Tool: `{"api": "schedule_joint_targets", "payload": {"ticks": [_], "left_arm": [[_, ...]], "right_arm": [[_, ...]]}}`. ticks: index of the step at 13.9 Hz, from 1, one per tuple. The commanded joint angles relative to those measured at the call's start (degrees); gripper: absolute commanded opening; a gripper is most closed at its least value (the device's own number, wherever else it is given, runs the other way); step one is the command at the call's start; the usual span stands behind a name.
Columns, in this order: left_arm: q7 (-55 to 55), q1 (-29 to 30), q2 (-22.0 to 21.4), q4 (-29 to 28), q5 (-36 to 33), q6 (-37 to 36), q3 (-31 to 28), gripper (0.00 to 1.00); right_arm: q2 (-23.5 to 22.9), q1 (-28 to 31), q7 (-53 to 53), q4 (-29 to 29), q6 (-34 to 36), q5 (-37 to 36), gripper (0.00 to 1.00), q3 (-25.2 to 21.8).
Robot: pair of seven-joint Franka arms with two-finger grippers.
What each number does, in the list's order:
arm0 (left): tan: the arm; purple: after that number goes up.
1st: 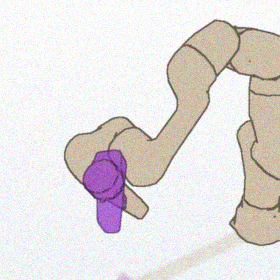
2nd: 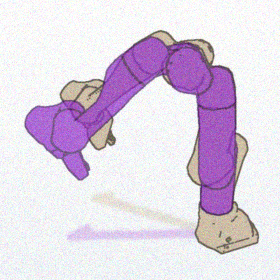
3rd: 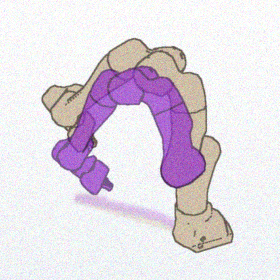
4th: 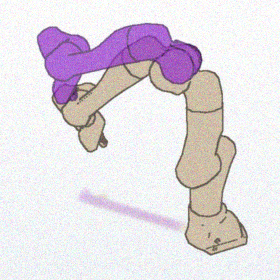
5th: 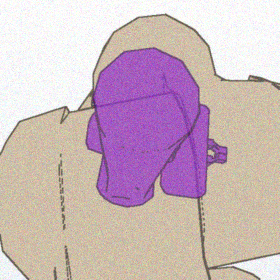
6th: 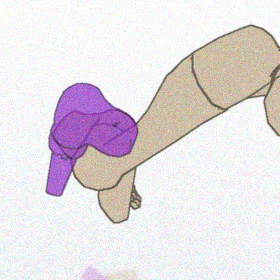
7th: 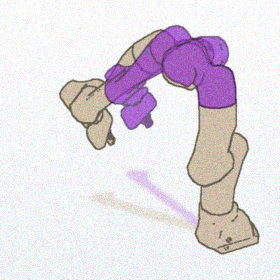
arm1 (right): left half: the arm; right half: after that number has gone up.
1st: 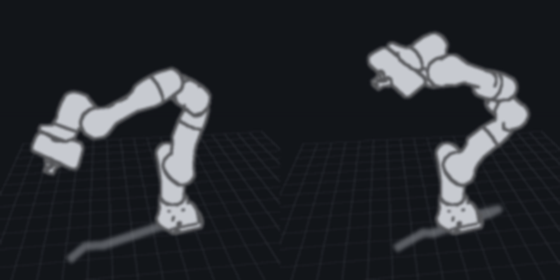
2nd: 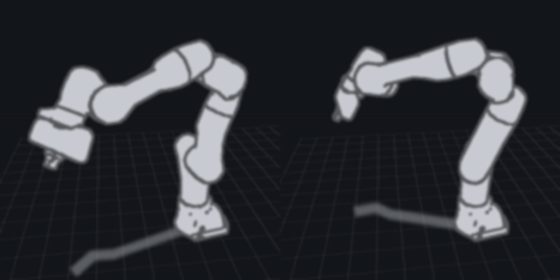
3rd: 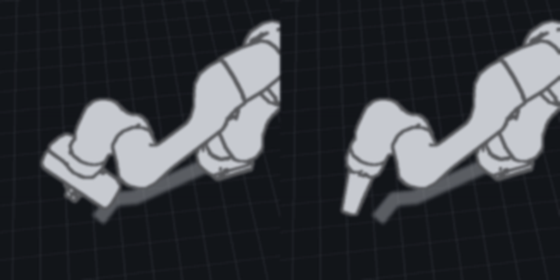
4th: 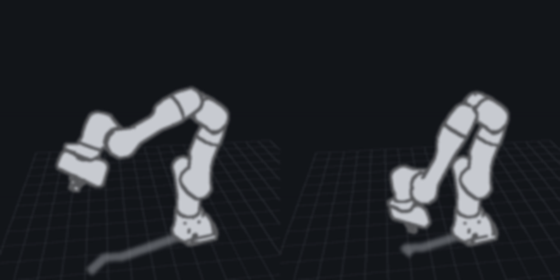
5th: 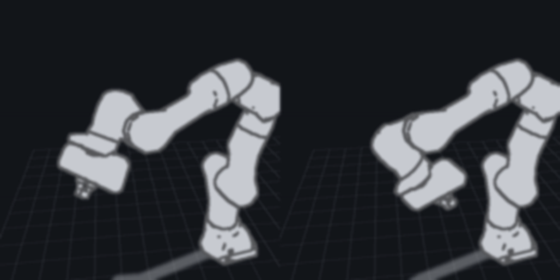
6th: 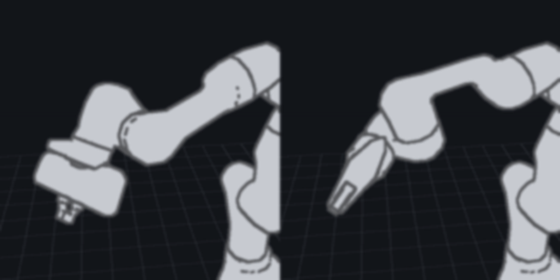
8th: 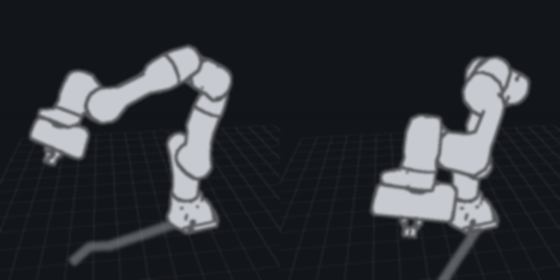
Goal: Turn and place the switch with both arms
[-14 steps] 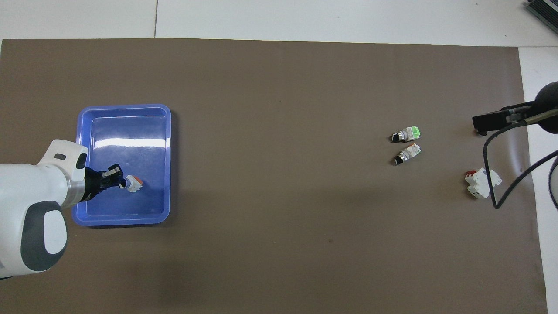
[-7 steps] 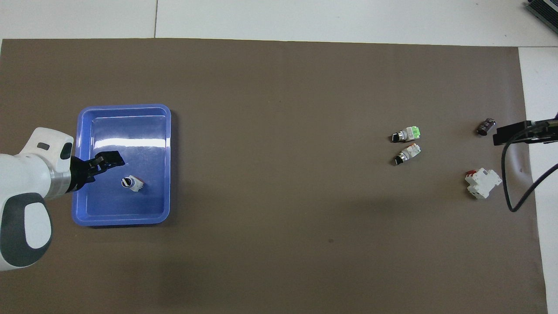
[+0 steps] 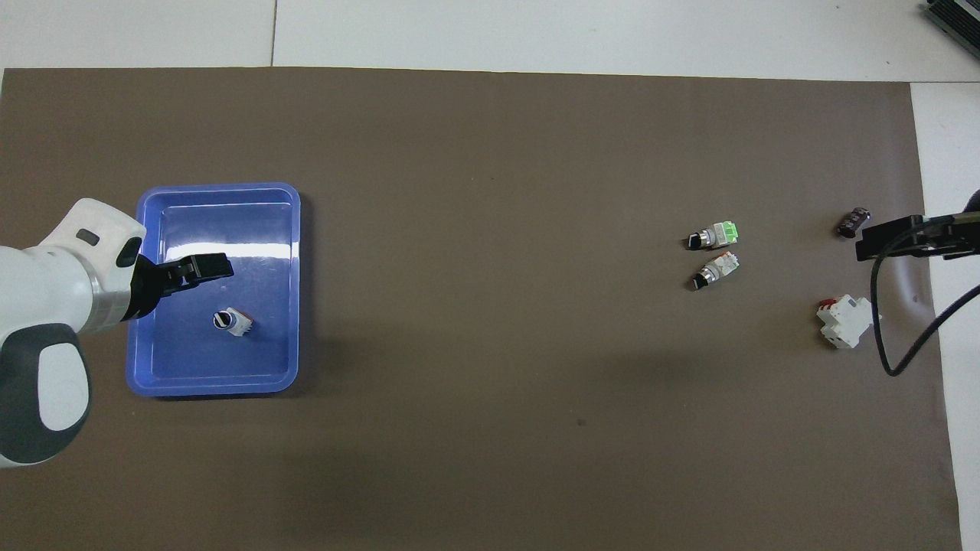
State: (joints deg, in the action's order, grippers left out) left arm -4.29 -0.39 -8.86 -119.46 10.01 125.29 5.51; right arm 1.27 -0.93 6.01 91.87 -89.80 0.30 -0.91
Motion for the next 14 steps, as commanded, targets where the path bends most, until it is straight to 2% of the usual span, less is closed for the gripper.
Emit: {"api": "schedule_joint_targets", "payload": {"ticks": [1,3,6,10,14], "left_arm": [[4.62,-3.12,6.65,15.87,-1.49,-11.6,-4.27,1.0],[9.89,-3.04,8.42,24.68,-5.07,-20.92,-4.37,1.0],[11.41,-4.09,9.13,30.94,-7.9,-27.09,-4.54,1.0],[11.5,-4.09,8.95,34.55,-7.55,-35.62,-4.54,1.0],[11.32,-4.18,6.85,32.72,-7.73,-39.85,-4.45,1.0]], "right_arm": [[0.66,0.14,1.02,0.59,1.21,0.93,1.0,0.03],[0.84,0.23,0.94,0.86,1.12,0.93,1.0,-0.05],[0.84,0.14,0.94,0.86,0.86,1.02,1.0,0.03],[0.84,0.23,0.94,0.86,0.86,1.02,1.0,0.03],[0.84,0.23,0.94,0.86,0.86,1.02,1.0,0.03]]}}
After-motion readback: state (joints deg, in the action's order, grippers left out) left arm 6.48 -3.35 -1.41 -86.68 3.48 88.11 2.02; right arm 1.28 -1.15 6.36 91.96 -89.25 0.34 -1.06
